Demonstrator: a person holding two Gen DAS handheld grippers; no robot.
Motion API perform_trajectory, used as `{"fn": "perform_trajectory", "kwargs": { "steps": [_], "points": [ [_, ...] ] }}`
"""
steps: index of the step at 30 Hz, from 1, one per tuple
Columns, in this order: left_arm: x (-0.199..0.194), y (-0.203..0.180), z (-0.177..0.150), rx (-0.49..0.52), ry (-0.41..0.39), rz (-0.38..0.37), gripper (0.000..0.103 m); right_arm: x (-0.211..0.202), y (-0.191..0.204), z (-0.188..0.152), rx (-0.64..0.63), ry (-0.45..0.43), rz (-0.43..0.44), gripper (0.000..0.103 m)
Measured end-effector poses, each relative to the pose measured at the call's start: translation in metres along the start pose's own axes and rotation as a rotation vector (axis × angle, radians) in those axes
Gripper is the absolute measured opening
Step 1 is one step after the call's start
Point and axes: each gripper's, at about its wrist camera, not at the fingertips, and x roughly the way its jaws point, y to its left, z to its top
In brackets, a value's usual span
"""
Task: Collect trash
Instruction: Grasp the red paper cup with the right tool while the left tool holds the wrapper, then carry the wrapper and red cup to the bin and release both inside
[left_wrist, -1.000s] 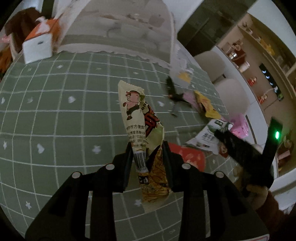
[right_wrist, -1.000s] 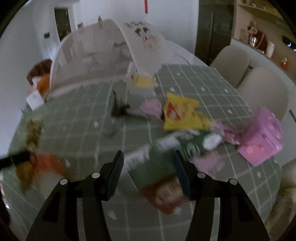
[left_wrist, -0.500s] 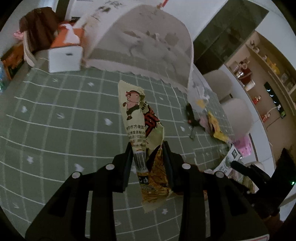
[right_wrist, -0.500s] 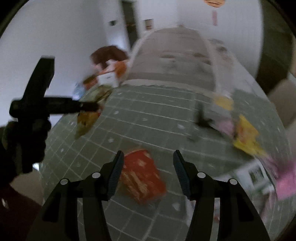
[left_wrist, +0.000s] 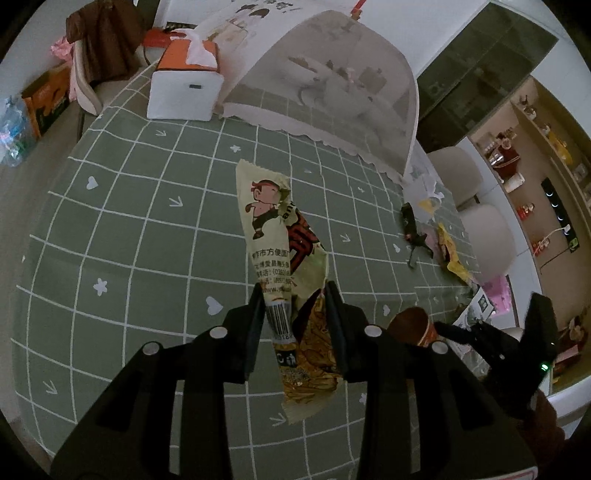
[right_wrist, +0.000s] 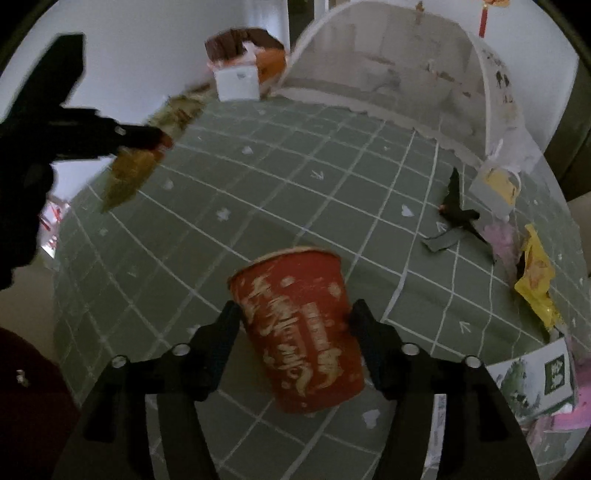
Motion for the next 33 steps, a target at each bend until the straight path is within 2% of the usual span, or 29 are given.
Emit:
{"fn": "perform_trajectory", "kwargs": {
  "steps": [2, 3, 6, 9, 16, 20, 26, 33],
  "points": [
    [0.0, -0.004, 0.0, 0.006, 0.002, -0.004, 0.031, 0.01, -0.002, 0.001, -0.018, 0.05, -0.004, 0.061],
    [-0.001, -0.007, 0.0, 0.011, 0.001, -0.008, 0.031, 0.015, -0.004, 0.001, -0.009, 0.077, 0.008, 0.054],
    [-0.004, -0.014, -0.001, 0.027, -0.008, -0.014, 0.031, -0.001, -0.009, -0.003, 0.048, -0.005, -0.01, 0.051],
    [-0.006, -0.022, -0.004, 0.046, -0.009, -0.031, 0.031, -0.031, -0.015, -0.007, 0.129, -0.103, 0.008, 0.05],
    [-0.011, -0.083, -0.006, 0.157, -0.073, -0.118, 0.031, -0.105, -0.029, -0.023, 0.229, -0.243, -0.142, 0.05],
    [-0.014, -0.134, -0.007, 0.234, -0.117, -0.167, 0.031, -0.149, -0.047, -0.049, 0.305, -0.299, -0.225, 0.05],
    [-0.017, -0.225, -0.016, 0.363, -0.177, -0.263, 0.031, -0.219, -0.077, -0.113, 0.425, -0.363, -0.389, 0.05],
    [0.003, -0.328, -0.05, 0.474, -0.122, -0.35, 0.031, -0.271, -0.107, -0.199, 0.567, -0.405, -0.507, 0.05]
  ]
}}
